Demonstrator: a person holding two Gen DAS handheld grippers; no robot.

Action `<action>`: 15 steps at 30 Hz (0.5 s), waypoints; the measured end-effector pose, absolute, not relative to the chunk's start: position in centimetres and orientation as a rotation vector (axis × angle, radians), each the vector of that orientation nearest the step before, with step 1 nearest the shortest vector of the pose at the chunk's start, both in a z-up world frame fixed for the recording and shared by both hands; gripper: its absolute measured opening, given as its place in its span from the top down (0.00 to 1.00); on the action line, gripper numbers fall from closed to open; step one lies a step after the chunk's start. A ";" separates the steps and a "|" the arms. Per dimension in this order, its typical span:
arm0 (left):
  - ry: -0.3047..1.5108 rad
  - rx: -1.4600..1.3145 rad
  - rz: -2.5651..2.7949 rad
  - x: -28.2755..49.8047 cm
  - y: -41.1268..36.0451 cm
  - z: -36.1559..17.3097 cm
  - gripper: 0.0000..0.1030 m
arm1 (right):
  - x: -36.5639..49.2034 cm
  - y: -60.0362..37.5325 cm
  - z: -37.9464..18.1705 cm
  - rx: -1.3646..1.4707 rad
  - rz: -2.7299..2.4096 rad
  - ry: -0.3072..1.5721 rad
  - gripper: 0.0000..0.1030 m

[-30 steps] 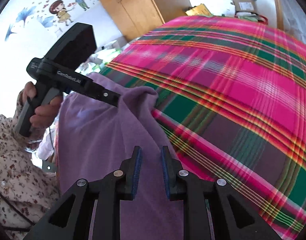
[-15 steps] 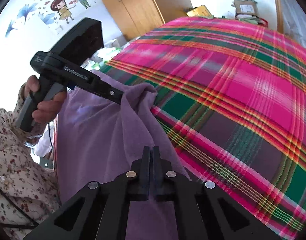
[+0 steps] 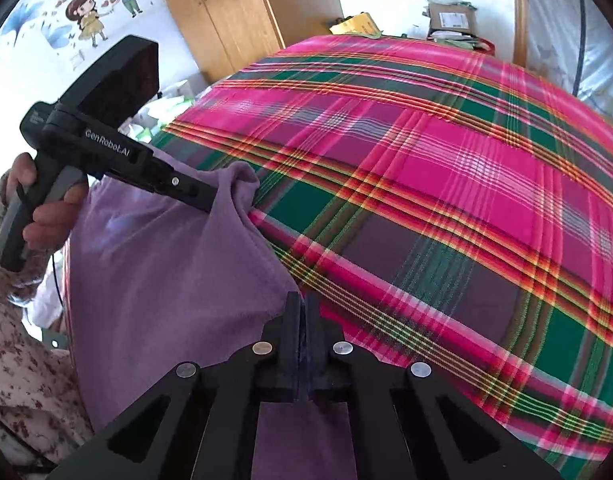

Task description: Fold clothes

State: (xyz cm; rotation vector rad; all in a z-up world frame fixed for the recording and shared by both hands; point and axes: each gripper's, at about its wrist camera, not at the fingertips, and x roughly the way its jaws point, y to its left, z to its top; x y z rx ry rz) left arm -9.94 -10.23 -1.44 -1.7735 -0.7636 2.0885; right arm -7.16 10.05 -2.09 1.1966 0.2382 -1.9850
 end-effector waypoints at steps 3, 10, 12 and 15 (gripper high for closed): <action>-0.741 -1.734 2.064 -9.9 -9.2 -0.8 0.98 | -7.1 10.2 -1.8 1.188 -2.010 0.230 0.95; -0.845 -1.729 2.029 -10.3 -9.5 -2.1 0.98 | -6.1 14.5 0.7 1.135 -2.178 0.137 0.94; -0.842 -1.719 2.043 -10.3 -9.5 -2.1 0.98 | -5.5 16.3 0.8 1.166 -2.231 0.134 0.92; -0.883 -1.718 2.034 -10.4 -9.8 -2.4 0.98 | -4.0 19.0 0.8 1.211 -2.286 0.083 0.89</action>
